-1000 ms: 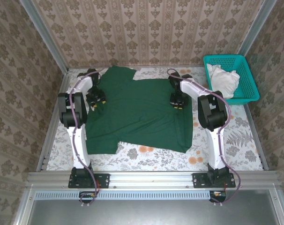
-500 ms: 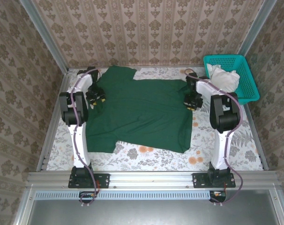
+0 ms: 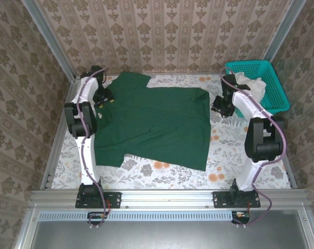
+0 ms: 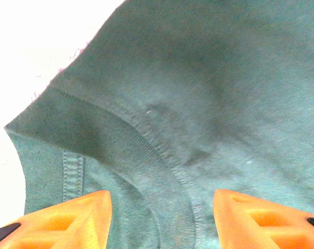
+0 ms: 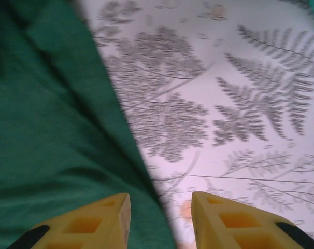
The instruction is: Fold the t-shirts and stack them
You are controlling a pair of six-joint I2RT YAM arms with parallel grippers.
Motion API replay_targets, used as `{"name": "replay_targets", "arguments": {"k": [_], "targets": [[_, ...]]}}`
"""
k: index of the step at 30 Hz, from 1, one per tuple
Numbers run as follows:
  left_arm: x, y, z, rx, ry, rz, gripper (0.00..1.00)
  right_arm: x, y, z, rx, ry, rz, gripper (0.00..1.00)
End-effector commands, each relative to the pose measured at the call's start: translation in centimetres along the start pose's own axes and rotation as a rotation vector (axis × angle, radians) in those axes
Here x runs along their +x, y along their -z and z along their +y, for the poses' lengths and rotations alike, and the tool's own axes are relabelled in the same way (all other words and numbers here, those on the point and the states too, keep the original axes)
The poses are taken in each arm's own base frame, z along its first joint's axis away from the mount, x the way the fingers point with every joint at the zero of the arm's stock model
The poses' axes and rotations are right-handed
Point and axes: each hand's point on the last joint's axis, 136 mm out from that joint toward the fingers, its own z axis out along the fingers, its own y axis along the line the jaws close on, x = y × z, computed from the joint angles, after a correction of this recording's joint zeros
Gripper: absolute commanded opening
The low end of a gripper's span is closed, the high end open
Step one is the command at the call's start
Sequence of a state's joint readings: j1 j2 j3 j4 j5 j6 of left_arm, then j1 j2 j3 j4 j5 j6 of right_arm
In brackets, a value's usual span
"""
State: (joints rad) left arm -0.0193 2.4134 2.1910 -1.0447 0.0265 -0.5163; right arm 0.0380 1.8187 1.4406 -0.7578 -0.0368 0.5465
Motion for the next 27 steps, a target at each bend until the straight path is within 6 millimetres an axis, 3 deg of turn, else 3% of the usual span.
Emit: {"name": "replay_targets", "arguments": {"k": [1,6,12,15,19,27], "targets": [[-0.5,3.3,-0.8,0.045,0.010,-0.042,0.57,0.3,-0.2,5.1,-0.111,0.080,-0.006,0.40],[0.3,4.0,-1.9,0.096,-0.023,-0.064,0.55,-0.9,-3.5,10.1,-0.073,0.149,-0.005,0.38],[0.9,1.4,-2.1,0.105,-0.048,-0.028,0.53,-3.9,-7.5,14.8,-0.055,0.158,-0.020,0.30],[0.7,-0.1,-2.2,0.107,-0.048,-0.020,0.53,-5.0,-9.3,16.2,-0.049,0.159,-0.023,0.27],[0.4,-2.2,-1.6,0.065,-0.032,-0.003,0.54,-5.8,-11.3,15.5,0.017,0.189,-0.008,0.26],[-1.0,-4.8,1.8,-0.047,0.048,0.010,0.54,-8.6,-11.1,11.2,0.083,0.186,-0.006,0.26]]}}
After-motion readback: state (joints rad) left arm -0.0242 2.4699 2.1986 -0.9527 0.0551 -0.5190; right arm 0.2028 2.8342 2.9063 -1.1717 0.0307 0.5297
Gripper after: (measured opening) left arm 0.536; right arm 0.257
